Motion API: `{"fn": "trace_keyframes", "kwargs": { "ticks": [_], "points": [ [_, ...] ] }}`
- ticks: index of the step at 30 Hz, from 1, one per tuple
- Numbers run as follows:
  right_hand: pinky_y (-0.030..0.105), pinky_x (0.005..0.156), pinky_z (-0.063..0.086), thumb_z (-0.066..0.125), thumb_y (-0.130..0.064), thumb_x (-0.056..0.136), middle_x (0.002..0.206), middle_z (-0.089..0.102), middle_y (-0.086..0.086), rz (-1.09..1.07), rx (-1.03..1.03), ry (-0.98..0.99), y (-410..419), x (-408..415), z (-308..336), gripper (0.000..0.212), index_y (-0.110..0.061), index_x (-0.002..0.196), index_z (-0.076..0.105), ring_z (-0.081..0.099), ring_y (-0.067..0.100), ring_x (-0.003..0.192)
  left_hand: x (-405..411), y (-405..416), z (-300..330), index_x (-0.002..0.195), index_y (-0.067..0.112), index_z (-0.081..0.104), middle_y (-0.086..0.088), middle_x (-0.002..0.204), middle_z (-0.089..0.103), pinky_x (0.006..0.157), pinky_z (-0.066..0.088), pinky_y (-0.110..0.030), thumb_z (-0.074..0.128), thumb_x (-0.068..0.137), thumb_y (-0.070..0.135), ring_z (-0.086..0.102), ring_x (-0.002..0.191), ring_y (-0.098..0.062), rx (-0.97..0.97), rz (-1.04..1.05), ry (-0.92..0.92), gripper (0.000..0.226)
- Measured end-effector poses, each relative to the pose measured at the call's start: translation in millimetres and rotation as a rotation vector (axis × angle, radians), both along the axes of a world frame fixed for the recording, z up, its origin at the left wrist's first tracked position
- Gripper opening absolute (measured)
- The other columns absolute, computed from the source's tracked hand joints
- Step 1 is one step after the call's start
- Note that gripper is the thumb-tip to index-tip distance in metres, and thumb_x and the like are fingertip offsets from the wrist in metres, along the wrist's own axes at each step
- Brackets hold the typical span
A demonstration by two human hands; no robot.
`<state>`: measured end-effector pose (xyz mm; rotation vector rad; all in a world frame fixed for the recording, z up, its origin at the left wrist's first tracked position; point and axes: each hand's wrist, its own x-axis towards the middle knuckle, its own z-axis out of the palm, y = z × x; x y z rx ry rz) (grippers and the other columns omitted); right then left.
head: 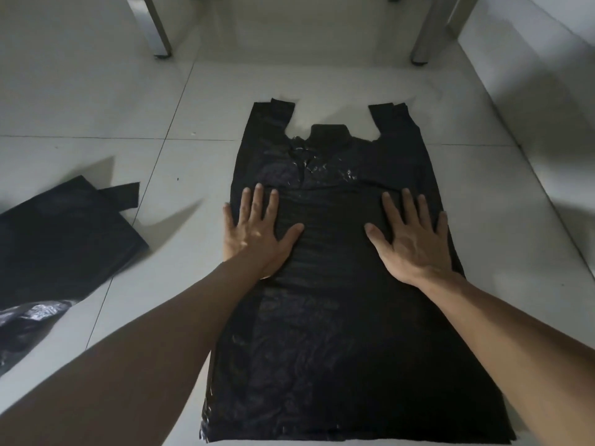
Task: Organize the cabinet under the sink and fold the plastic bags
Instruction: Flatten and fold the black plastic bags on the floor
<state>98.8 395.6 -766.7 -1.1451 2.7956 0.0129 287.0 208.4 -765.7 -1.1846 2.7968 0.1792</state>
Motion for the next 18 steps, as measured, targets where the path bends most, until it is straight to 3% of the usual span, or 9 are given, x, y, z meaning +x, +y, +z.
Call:
{"fn": "trace_keyframes", "kwargs": {
  "ticks": [2,7,10,13,18],
  "points": [
    [0.056,0.119,0.0,0.004,-0.074,0.088,0.164,-0.007,0.001,-0.004,0.006,0.005,-1,0,0,0.076,-0.036,0.154,-0.002,-0.007,0.026,0.15,-7,-1,7,0.153,0.025,-0.008,-0.005,0.16,-0.015,0.117,-0.007,-0.054,0.005,0.085,0.076,-0.018,0.147,-0.024,-0.02,0.014,0.022,0.086],
    [0.056,0.119,-0.001,0.001,-0.075,0.087,0.163,-0.011,0.0,0.001,0.03,0.006,-2,-2,-2,0.076,-0.037,0.153,-0.007,-0.01,0.025,0.15,-27,-5,10,0.151,0.029,-0.012,-0.002,0.16,-0.019,0.118,-0.008,-0.052,0.003,0.086,0.074,-0.021,0.146,-0.021,-0.082,-0.332,0.028,0.081],
    [0.057,0.118,-0.001,0.002,-0.075,0.087,0.163,-0.012,0.0,0.005,0.051,-0.005,-2,-1,0,0.076,-0.037,0.153,-0.007,-0.011,0.026,0.15,-24,-23,1,0.152,0.031,-0.01,0.002,0.16,-0.018,0.118,-0.007,-0.052,0.003,0.086,0.074,-0.019,0.146,-0.019,0.007,-0.092,-0.003,0.079],
    [0.061,0.117,-0.001,0.017,-0.07,0.092,0.164,-0.008,0.004,-0.035,0.062,-0.005,-14,3,14,0.075,-0.031,0.154,0.002,-0.01,0.031,0.149,-22,-25,-2,0.152,0.031,-0.01,0.001,0.16,-0.018,0.118,-0.005,-0.053,0.002,0.087,0.073,-0.018,0.147,-0.02,-0.025,-0.057,0.008,0.079],
    [0.058,0.118,-0.005,0.019,-0.058,0.097,0.163,-0.009,-0.001,0.292,-0.119,0.045,-74,11,32,0.064,-0.036,0.154,0.003,-0.011,0.027,0.15,-23,-22,-3,0.151,0.031,-0.013,0.001,0.159,-0.019,0.118,-0.005,-0.053,0.0,0.086,0.073,-0.019,0.146,-0.019,-0.041,-0.047,0.028,0.078]
  ]
}}
